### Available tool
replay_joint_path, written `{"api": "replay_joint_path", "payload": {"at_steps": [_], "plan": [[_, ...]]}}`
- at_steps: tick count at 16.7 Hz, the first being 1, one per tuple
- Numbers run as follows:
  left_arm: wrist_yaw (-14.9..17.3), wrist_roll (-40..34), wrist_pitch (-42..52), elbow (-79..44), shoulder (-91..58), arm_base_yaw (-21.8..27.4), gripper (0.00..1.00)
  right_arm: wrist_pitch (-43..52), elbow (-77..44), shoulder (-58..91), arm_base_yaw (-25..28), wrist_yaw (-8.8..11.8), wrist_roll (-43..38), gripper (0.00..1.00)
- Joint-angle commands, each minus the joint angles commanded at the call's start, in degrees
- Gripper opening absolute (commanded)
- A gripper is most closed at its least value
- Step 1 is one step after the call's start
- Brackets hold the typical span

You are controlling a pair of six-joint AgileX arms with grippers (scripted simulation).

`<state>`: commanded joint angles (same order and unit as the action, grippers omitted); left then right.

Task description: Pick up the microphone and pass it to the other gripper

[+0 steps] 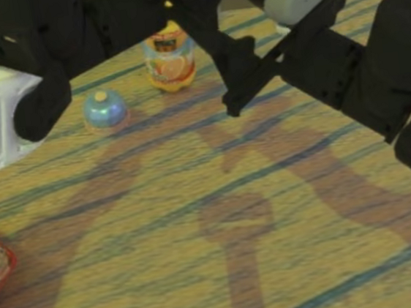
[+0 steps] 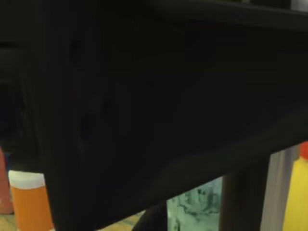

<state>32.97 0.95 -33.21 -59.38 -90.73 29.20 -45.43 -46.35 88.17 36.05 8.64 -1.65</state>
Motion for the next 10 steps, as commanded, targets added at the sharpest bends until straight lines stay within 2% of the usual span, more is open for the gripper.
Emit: {"api": "replay_joint_path", "payload": {"at_steps": [7, 10], "plan": [[-0.21, 0.25, 0.11, -0.29, 0.39, -0.14, 0.00, 0.07, 0.55, 0.22, -0.25, -0.23, 0.23, 1.00], [2.07, 0.15, 0.09, 0.85, 1.60, -2.55, 0.00, 0.75, 4.33, -3.92, -0.88, 0.41, 0.30, 1.00]]}}
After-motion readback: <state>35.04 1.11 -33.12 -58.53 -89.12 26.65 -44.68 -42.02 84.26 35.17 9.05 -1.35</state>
